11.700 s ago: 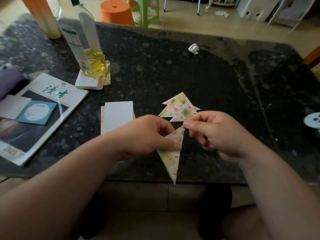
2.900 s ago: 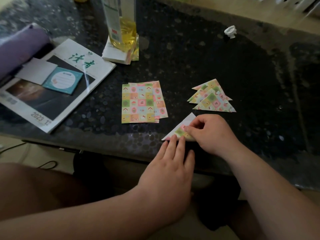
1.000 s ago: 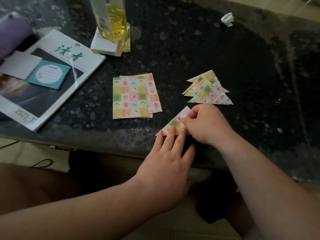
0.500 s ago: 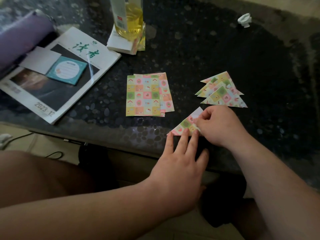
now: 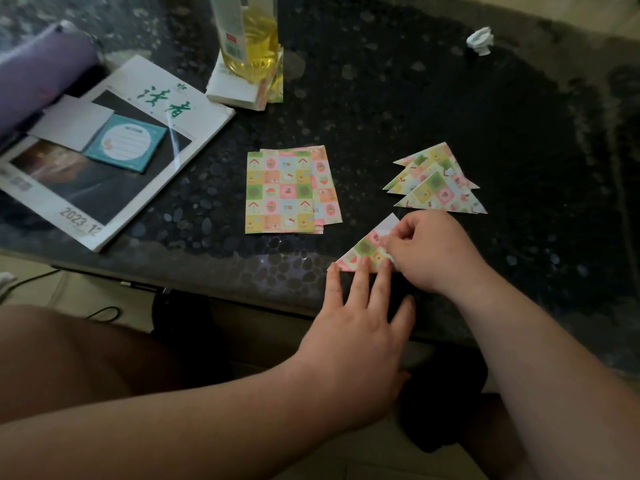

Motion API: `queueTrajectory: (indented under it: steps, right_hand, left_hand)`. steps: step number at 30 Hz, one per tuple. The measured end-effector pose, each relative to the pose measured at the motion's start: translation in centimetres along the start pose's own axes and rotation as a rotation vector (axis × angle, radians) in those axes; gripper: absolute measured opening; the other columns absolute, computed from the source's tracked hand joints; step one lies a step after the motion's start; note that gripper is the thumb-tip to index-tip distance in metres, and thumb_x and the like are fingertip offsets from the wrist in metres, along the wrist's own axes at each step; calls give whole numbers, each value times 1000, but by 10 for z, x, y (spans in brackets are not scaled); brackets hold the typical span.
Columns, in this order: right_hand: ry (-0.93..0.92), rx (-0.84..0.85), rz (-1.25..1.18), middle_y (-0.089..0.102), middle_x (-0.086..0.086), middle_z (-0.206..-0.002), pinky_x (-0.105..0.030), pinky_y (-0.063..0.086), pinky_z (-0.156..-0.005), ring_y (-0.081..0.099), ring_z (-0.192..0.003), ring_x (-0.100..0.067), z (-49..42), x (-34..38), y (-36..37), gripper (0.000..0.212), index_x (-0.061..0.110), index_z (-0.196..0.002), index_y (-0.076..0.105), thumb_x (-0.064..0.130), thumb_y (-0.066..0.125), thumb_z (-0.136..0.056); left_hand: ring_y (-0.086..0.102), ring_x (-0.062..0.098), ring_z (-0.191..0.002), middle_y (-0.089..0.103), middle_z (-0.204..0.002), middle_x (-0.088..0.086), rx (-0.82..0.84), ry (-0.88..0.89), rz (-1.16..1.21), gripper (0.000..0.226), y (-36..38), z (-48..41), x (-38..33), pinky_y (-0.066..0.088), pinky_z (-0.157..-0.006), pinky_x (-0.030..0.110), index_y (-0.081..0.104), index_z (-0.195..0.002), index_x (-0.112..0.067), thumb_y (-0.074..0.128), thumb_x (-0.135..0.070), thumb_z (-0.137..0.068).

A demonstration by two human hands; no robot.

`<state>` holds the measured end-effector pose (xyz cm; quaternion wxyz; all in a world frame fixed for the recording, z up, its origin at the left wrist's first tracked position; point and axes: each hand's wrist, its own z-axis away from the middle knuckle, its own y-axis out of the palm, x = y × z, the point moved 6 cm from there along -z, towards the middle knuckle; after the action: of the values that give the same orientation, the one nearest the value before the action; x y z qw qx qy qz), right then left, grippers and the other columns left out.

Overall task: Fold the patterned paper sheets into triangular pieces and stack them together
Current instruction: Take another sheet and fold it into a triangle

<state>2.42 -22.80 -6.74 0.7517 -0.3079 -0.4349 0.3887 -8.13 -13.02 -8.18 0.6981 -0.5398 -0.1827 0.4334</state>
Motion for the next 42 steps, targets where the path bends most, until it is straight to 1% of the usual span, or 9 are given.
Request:
queueTrajectory:
  steps: [4,9,13,16,20,27,31,35,42]
  right_hand:
    - [-15,-10,16,66,7,-84,-43,59,-81,63,-82,-12,-1,-1,0,15,27,-81,66,32,68,-96]
    - [-30,-12,29,65,8,-87,-38,58,-79,62,-84,-11,-2,-1,0,14,29,-84,65,32,66,-97]
    - [-45,-23,26,67,6,-85,-37,57,-76,63,-82,-12,-2,-2,-1,15,26,-84,67,31,62,-98]
    - [-48,-12,35,68,5,-86,-36,57,-76,64,-81,-12,-1,-1,-2,14,25,-87,69,29,62,-99]
    - [-45,-4,46,68,4,-89,-37,58,-77,64,-83,-13,-1,0,-1,11,25,-92,70,28,62,-98]
    - [-55,-13,60,68,3,-88,-40,58,-79,65,-85,-16,1,-1,-1,12,23,-92,70,29,61,-98]
    - [-52,-13,67,68,2,-89,-40,58,-78,66,-86,-18,-1,0,0,12,22,-95,71,30,62,-97]
    - [-46,-11,66,68,2,-91,-40,59,-80,65,-87,-17,-3,-1,1,12,22,-99,71,29,62,-98]
    - [-48,-22,72,68,1,-86,-38,56,-73,63,-79,-14,-4,0,0,17,23,-85,68,28,61,-100]
  left_hand:
    - [-22,51,-150,-26,-163,27,-15,-12,-15,88,2,-1,-2,-9,-116,72,-10,-162,-21,34,-66,-100]
    - [-25,53,-148,-29,-159,30,-44,-21,-60,94,7,-3,-7,-10,-115,73,-19,-160,-29,34,-74,-96]
    - [-22,55,-148,-29,-155,36,-72,2,-90,98,6,-4,-10,-16,-118,66,-17,-160,-26,33,-78,-94]
    - [-19,55,-149,-23,-159,37,-79,24,-106,101,6,-7,-9,-10,-123,62,-14,-162,-23,35,-79,-93]
    - [-12,55,-151,-16,-163,33,-93,25,-135,103,8,-8,-7,-2,-120,69,-13,-162,-28,39,-81,-90]
    - [-14,54,-150,-22,-166,23,-89,-7,-127,107,12,-5,-3,-6,-115,76,-18,-158,-43,38,-91,-81]
    - [-20,56,-148,-26,-163,26,-127,-1,-155,106,16,4,-2,-7,-117,71,-18,-160,-35,30,-90,-84]
    - [-16,54,-151,-16,-163,32,-167,-7,-117,101,23,13,0,-3,-123,63,1,-164,-23,31,-83,-89]
    - [-24,51,-149,-21,-163,30,-151,-9,-54,96,14,12,0,-7,-122,63,-3,-163,-23,31,-79,-93]
